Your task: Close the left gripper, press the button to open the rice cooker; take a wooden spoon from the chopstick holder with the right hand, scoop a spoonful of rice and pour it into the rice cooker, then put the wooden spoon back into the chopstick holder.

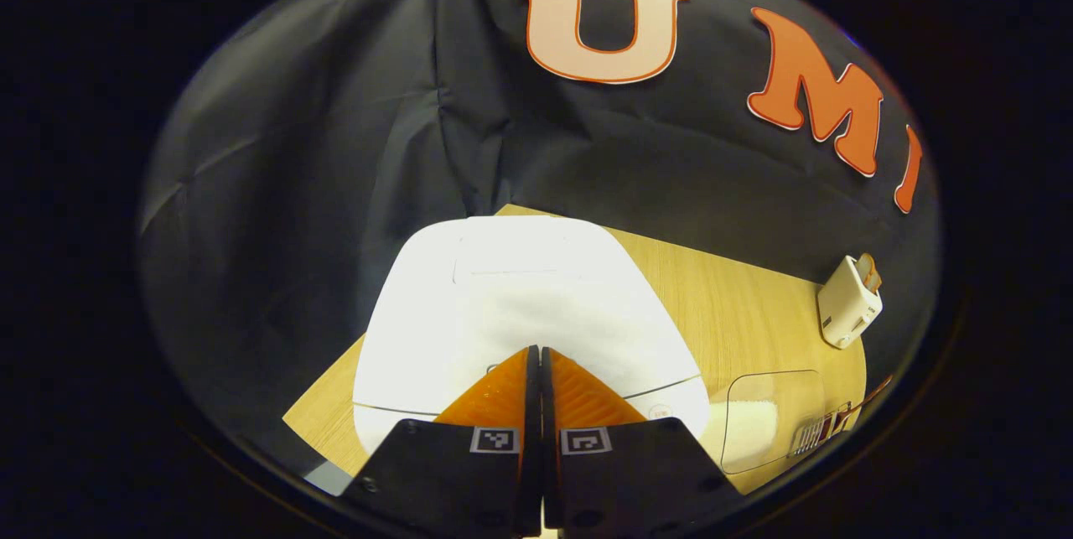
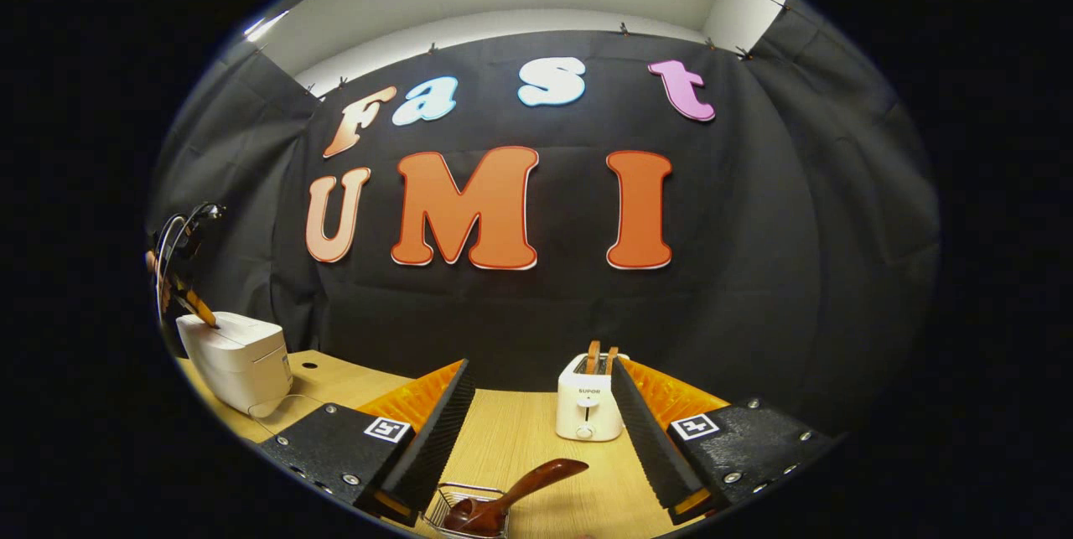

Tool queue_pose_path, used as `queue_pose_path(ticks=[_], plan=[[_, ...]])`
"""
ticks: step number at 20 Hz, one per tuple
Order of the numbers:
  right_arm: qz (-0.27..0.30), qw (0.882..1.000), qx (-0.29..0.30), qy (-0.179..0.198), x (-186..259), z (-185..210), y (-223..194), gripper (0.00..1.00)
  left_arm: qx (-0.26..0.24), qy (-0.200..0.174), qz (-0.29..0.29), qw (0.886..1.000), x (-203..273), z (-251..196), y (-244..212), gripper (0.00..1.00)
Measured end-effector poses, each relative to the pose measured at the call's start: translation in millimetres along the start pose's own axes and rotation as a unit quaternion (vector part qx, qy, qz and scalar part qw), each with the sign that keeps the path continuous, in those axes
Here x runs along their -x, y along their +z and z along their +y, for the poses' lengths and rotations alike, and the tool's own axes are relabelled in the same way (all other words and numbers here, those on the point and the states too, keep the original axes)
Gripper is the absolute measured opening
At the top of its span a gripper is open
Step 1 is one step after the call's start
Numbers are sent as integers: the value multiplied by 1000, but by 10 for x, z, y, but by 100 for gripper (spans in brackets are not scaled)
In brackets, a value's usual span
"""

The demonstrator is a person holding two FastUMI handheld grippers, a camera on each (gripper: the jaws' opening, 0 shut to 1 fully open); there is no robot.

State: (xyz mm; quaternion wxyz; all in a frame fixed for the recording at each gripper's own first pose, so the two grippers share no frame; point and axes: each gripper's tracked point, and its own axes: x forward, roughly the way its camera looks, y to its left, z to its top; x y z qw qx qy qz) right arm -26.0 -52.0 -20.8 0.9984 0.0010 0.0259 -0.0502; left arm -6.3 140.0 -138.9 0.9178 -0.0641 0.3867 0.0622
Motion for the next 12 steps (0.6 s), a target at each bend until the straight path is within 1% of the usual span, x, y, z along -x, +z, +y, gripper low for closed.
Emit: queue_pose_path(ticks=[1, 2, 3, 4, 5, 6, 7, 9, 11, 12], plan=[[9, 1000, -5, -2, 9, -23, -55, 97, -3, 4, -17, 1000, 12, -3, 72, 5], [17, 1000, -10, -4, 26, -45, -108, 100, -7, 8, -36, 999, 68, -2, 176, 4], [21, 1000, -14, -4, 50, -55, -146, 97, -12, 12, -67, 998, 128, 11, 332, 2], [25, 1000, -15, -4, 74, -65, -180, 97, -18, 14, -94, 995, 171, 18, 501, 7], [31, 999, -16, -7, 90, -81, -228, 97, -21, 11, -114, 993, 236, -12, 606, 4], [38, 999, -14, -11, 98, -106, -271, 97, -19, 5, -127, 992, 296, -38, 684, 3], [44, 999, -11, -17, 106, -135, -315, 97, -18, 2, -142, 990, 332, -50, 721, 4], [59, 998, -9, -20, 114, -131, -400, 97, -26, 5, -171, 985, 398, -67, 841, 5], [74, 997, -17, -12, 143, -91, -493, 97, -31, 10, -197, 980, 457, -67, 949, 5], [81, 997, -20, -7, 149, -68, -533, 97, -34, 6, -203, 978, 501, -110, 963, 4]])
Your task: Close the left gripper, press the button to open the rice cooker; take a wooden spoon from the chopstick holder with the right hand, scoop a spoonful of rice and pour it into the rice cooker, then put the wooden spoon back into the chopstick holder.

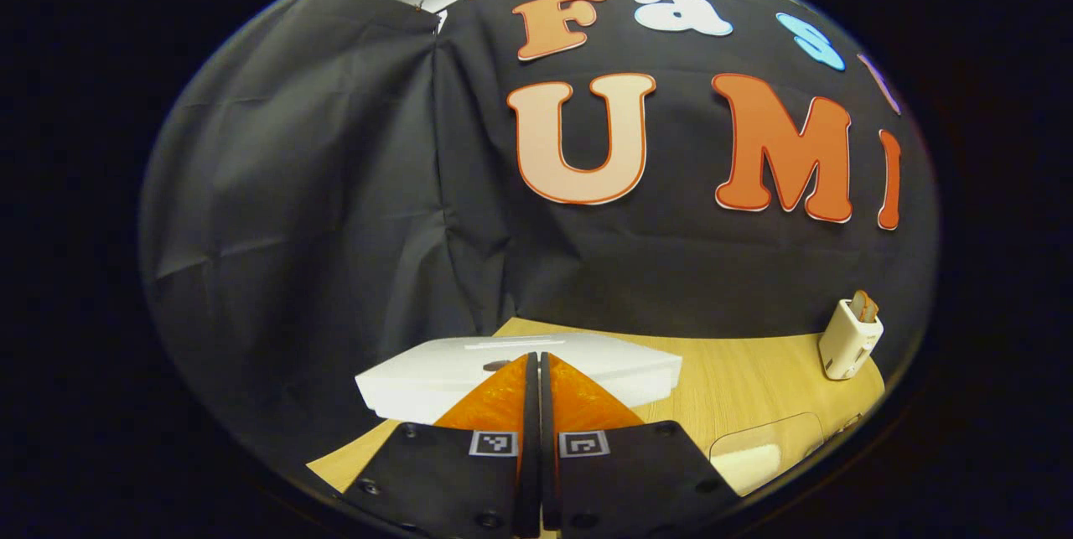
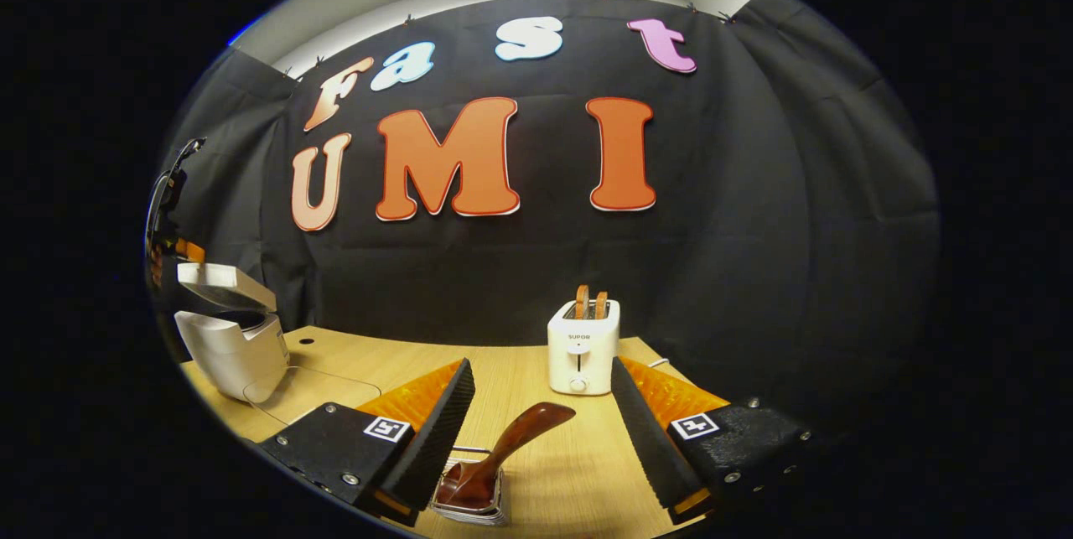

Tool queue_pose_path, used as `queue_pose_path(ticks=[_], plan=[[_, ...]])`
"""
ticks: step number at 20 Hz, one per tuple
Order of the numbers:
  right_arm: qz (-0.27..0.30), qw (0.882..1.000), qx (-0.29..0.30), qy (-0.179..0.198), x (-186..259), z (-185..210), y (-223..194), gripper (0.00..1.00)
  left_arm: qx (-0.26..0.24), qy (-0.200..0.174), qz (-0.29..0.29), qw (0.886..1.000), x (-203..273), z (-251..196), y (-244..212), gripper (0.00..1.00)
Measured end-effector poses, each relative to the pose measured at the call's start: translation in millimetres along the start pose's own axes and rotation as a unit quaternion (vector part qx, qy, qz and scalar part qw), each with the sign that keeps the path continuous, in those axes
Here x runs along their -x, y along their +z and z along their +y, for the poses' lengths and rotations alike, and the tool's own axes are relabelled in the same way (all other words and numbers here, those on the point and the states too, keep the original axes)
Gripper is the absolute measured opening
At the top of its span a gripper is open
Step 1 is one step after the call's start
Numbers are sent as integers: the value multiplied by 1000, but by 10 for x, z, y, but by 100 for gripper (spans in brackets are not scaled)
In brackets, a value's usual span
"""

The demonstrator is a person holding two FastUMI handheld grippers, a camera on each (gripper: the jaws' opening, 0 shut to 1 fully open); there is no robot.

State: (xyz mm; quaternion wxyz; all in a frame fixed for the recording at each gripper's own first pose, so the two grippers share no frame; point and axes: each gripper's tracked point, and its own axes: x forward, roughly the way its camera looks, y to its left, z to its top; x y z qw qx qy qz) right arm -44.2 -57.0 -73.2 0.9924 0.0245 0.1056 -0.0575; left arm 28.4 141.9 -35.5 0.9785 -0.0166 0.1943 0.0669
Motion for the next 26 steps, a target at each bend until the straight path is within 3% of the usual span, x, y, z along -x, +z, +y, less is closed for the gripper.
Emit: queue_pose_path(ticks=[8, 14, 19, 20, 22, 23, 26], plan=[[39, 999, -12, 19, -83, 130, -301, 97, -35, -5, -28, 999, 54, -174, -23, 4], [76, 995, -56, 30, -181, 143, -565, 95, -35, -24, -8, 999, 3, -362, -266, 5], [89, 993, -69, 28, -227, 151, -685, 77, -24, -57, -11, 998, 38, -560, -354, 6], [93, 993, -72, 30, -232, 168, -702, 76, -26, -62, -14, 998, 55, -594, -352, 10], [94, 992, -74, 31, -205, 163, -727, 67, -31, -63, -17, 997, 46, -605, -372, 17], [95, 992, -73, 29, -193, 152, -744, 59, -32, -63, -17, 997, 77, -621, -391, 18], [98, 992, -69, 25, -175, 176, -760, 47, -33, -63, -16, 997, 87, -623, -402, 18]])
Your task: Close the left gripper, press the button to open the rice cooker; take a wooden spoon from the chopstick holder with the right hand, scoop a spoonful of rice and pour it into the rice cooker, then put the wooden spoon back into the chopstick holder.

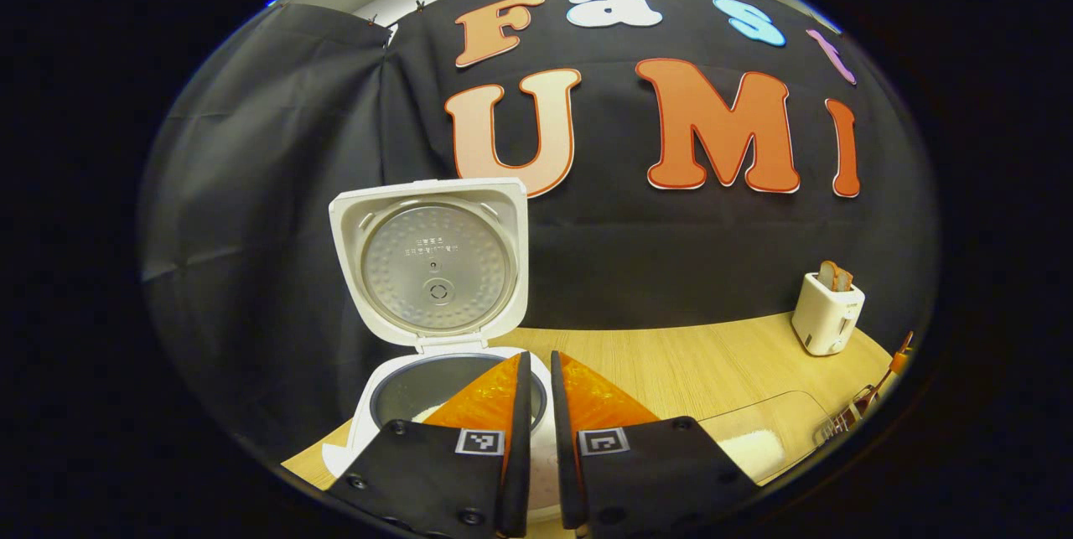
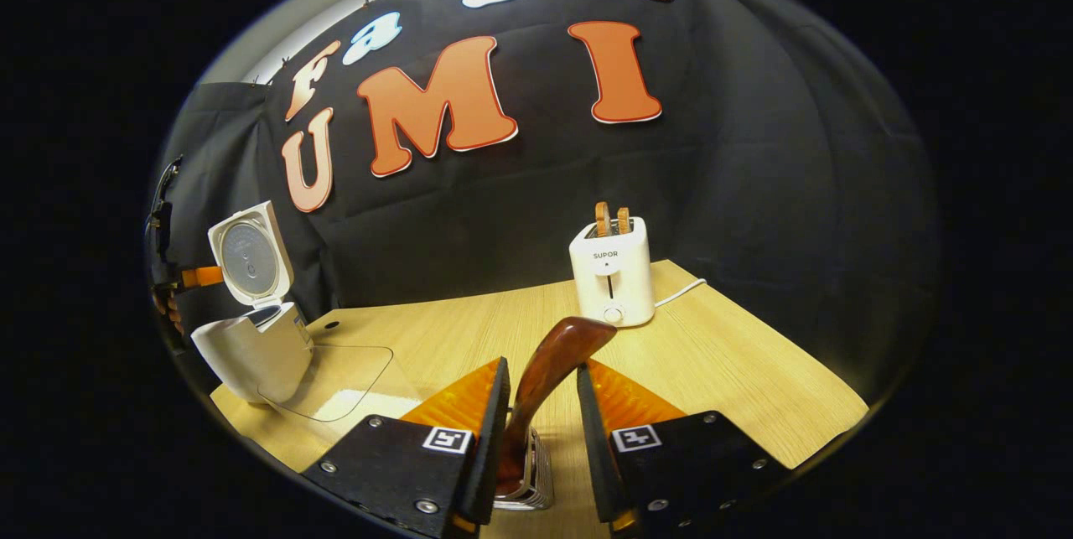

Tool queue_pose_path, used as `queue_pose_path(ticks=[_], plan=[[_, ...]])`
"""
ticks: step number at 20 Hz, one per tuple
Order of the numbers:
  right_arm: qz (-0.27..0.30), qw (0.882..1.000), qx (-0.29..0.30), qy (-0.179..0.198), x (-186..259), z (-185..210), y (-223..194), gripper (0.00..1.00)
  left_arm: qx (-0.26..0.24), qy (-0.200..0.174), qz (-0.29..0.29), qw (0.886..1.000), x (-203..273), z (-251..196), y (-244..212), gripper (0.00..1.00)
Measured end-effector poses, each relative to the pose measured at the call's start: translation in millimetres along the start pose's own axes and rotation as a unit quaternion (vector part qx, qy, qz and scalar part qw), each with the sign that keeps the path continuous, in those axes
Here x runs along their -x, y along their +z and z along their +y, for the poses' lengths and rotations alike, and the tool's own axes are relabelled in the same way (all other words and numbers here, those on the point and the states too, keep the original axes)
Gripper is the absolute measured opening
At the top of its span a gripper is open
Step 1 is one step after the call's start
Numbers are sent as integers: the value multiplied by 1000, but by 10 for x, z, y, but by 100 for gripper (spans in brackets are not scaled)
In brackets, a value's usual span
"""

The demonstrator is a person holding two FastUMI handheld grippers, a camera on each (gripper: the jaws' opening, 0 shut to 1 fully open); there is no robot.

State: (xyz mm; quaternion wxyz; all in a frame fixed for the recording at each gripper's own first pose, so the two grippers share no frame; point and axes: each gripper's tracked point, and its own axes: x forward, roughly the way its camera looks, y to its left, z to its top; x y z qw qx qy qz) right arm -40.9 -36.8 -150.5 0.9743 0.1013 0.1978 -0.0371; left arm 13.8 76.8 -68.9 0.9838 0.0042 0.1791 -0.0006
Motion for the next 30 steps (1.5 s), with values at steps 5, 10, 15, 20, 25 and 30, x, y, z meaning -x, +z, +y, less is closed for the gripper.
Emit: queue_pose_path(ticks=[5, 10, 15, 20, 25, 30], plan=[[-4, 1000, -27, 15, 15, 55, 6, 29, 9, -3, 1, 1000, 8, -12, -39, 18], [2, 996, -73, 42, 50, 120, -19, 20, 14, -6, 9, 1000, 16, -29, -135, 19], [-1, 997, -63, 48, 132, 115, -33, 18, 17, -9, 10, 1000, 29, -44, -178, 18], [-7, 996, -74, 56, 316, 7, -114, 18, 26, -15, 7, 1000, 38, -90, -201, 18], [-15, 990, -132, 49, 199, 28, -69, 9, 25, -21, 9, 999, 67, -144, -243, 24], [-46, 988, -147, 34, 186, 62, 104, 8, -7, -12, -5, 1000, 163, -108, -217, 51]])
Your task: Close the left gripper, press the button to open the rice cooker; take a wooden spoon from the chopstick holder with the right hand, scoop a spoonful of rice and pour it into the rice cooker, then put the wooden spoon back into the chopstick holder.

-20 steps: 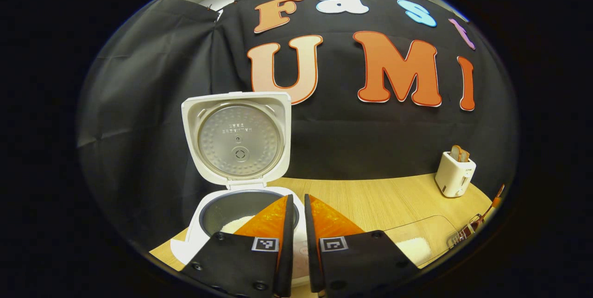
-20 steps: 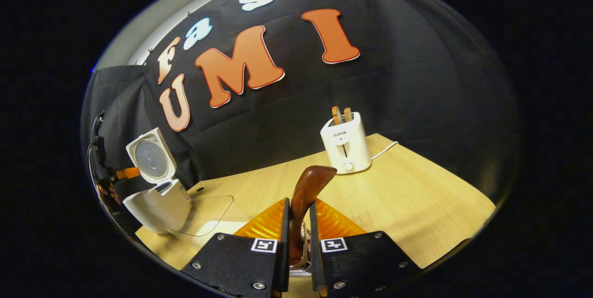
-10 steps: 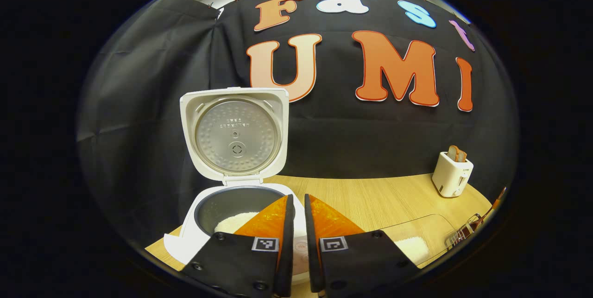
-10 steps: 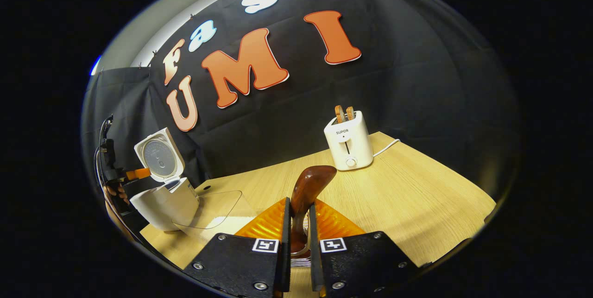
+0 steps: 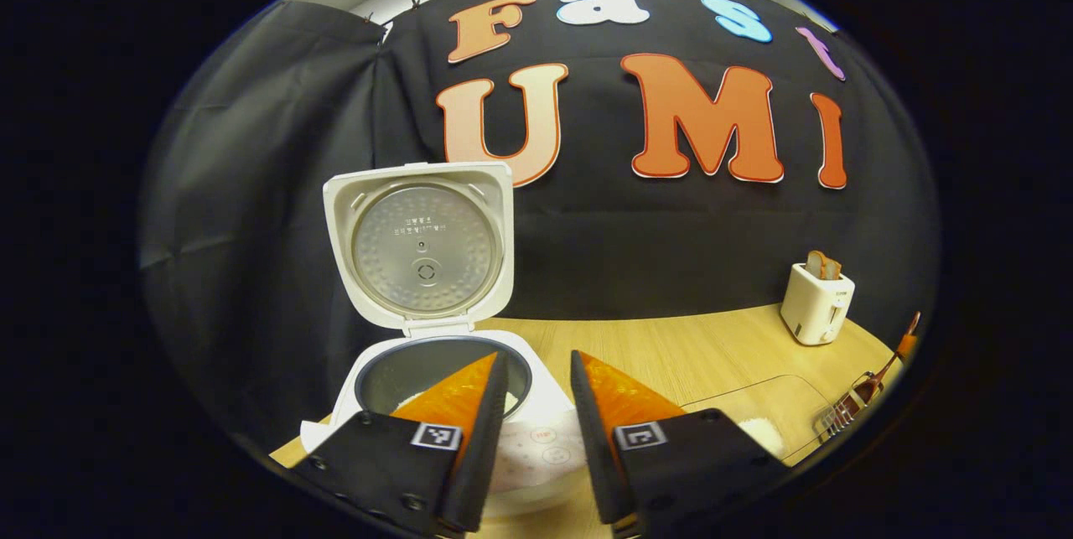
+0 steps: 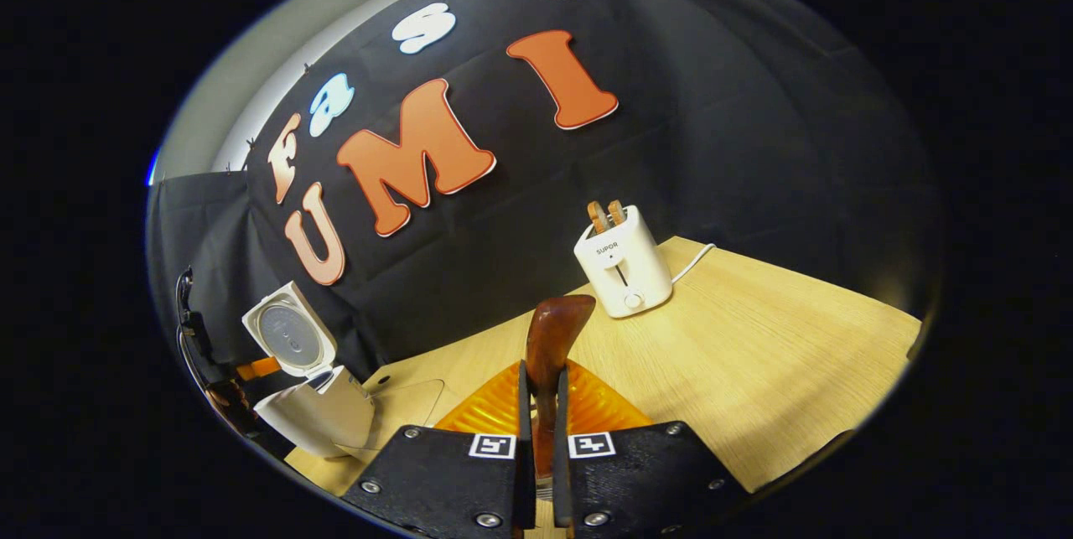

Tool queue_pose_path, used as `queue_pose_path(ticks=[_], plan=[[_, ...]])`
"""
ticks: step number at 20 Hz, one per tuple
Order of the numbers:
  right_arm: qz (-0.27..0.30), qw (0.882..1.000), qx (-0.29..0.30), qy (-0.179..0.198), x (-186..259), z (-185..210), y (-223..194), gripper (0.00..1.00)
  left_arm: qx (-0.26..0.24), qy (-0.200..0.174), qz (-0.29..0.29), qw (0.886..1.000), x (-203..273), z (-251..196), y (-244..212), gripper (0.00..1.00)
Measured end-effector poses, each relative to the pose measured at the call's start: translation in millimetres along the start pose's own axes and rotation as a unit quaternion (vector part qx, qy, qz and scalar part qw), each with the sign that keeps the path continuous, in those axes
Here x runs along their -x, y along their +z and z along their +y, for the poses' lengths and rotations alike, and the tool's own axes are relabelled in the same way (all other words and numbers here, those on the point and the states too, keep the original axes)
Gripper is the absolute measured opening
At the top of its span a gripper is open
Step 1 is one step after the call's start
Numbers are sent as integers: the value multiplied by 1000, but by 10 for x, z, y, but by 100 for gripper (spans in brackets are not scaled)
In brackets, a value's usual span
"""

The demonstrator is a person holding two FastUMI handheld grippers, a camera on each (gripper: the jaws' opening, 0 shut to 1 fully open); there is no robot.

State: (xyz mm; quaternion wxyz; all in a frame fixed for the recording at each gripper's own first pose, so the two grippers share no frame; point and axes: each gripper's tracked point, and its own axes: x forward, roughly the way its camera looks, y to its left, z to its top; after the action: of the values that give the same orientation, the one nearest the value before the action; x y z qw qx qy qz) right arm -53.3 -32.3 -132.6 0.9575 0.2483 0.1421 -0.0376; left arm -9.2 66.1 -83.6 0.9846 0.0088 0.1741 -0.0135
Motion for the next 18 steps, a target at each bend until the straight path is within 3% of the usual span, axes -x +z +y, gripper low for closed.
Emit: queue_pose_path(ticks=[2, 6, 11, 12, 13, 14, 15, 16, 18], plan=[[-16, 1000, 4, 3, 39, 63, 113, 8, -5, 2, -12, 1000, 55, -1, 17, 66], [-51, 999, 13, 5, 130, 153, 362, 8, -5, 13, -29, 999, 87, 91, 57, 78], [-90, 996, 25, 12, 210, 342, 597, 8, -6, 28, -43, 999, 131, 199, 64, 75], [-97, 995, 27, 15, 210, 418, 644, 8, -8, 31, -48, 998, 142, 221, 91, 78], [-104, 994, 30, 21, 210, 497, 696, 8, -9, 35, -53, 998, 167, 245, 100, 75], [-108, 993, 33, 28, 206, 580, 730, 8, -9, 37, -57, 998, 186, 253, 118, 78], [-113, 992, 36, 36, 203, 675, 756, 8, -10, 40, -61, 997, 196, 272, 120, 75], [-117, 991, 40, 45, 197, 777, 783, 8, -12, 44, -64, 997, 212, 293, 125, 81], [-122, 989, 48, 65, 180, 1006, 804, 8, -12, 50, -70, 996, 233, 335, 130, 83]])
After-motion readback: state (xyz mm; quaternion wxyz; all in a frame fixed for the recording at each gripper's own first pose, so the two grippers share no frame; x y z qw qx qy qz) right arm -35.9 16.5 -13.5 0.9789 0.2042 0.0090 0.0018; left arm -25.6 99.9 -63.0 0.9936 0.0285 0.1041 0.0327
